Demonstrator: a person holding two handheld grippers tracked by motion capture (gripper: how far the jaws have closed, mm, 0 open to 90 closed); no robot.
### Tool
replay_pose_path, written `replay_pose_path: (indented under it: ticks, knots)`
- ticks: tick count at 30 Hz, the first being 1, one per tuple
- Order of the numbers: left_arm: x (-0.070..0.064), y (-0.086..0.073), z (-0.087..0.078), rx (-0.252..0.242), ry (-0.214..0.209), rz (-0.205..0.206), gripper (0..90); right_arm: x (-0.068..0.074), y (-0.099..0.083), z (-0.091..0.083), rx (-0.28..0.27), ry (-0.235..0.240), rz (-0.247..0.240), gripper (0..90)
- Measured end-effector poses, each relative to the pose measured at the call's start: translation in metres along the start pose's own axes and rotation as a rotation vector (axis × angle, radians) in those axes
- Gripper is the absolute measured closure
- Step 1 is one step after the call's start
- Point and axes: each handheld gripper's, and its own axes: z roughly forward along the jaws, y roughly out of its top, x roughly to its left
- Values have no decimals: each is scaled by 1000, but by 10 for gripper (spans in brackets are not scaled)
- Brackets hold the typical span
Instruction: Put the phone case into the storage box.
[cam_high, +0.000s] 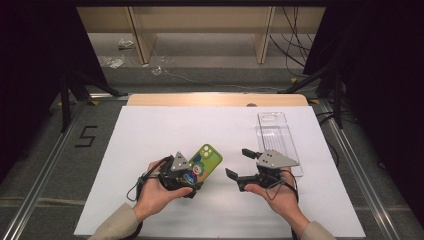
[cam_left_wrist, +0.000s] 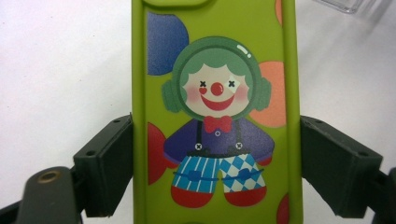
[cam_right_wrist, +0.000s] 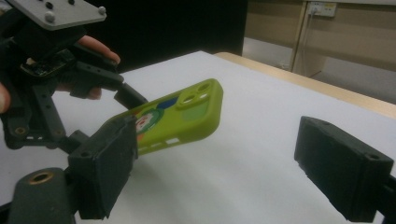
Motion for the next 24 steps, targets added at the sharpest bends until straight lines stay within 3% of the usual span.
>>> replay_pose_path:
  ticks: [24]
  knots:
    - [-18,0,7,5,-36,37,165,-4,6,29,28,-14,24,161]
